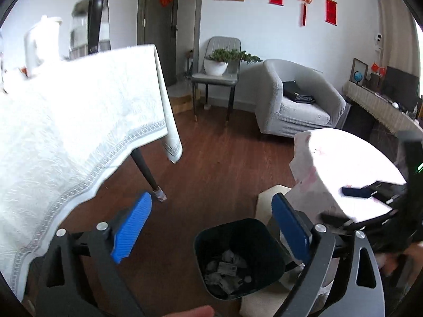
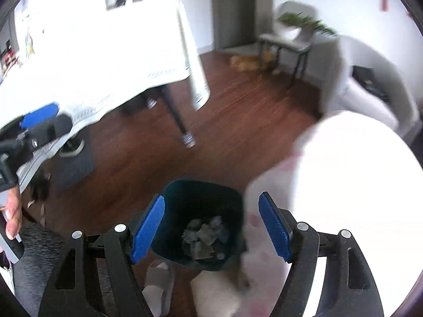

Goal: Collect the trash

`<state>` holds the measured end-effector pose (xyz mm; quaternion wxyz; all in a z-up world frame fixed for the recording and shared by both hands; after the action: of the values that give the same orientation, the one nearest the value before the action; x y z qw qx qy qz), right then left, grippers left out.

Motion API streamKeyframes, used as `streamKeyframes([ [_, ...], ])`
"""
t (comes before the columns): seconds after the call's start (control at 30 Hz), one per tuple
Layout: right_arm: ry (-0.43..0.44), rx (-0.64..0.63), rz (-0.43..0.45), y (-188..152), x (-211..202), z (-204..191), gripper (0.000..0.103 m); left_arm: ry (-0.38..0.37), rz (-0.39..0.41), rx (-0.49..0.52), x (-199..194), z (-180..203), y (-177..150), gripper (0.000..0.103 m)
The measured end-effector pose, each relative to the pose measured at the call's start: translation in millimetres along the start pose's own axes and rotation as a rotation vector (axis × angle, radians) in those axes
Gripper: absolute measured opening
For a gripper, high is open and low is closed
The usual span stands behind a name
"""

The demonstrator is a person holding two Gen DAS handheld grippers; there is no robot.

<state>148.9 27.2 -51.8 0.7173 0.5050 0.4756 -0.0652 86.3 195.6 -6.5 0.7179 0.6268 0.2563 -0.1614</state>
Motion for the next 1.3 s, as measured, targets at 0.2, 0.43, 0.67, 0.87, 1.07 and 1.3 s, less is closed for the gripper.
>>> streamKeyframes([
  [0.2, -0.108, 0.09, 0.093, -21.6, -61.5, 56.2, 0.078, 0.032, 0.035, 0.075, -17.9, 29.2, -4.8, 0.098],
  [0.43, -0.244, 0.217, 0.17, -64.0, -107.5, 133.0, 0.09, 0.009, 0.037, 0.075, -11.2, 60.2, -13.6, 0.1],
  [0.67, -0.315, 0.3, 0.197, -111.8, -128.4, 188.3, 0.098, -0.006, 0.013, 0.086, 4.7, 81.1, -34.8, 0.1],
  [0.87, -0.306, 0.321, 0.208, -132.2, -133.1, 197.0, 0.098, -0.009, 0.052, 0.092, 1.1, 91.8, -33.4, 0.1],
  [1.07, -0.251, 0.278, 0.26, -128.4, -139.1, 184.7, 0.099, -0.005, 0.046, 0.131, -0.7, 106.1, -39.2, 0.1],
  [1.3, -0.241, 0.266, 0.28, -126.4, -140.6, 180.0, 0.099, 0.023, 0.063, 0.154, -2.2, 108.7, -39.5, 0.1],
])
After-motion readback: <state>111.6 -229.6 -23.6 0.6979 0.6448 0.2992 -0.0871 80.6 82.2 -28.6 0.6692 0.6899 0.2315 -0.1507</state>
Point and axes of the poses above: each gripper's, at about its wrist camera, not at the fingertips, and x roughly the way its jaws point, z to its right, y to its top, the point moved 8 cm from there along x, roughly the way its jaws point, and after that the axes turned 5 degrees about -y, right-handed, at the moved point
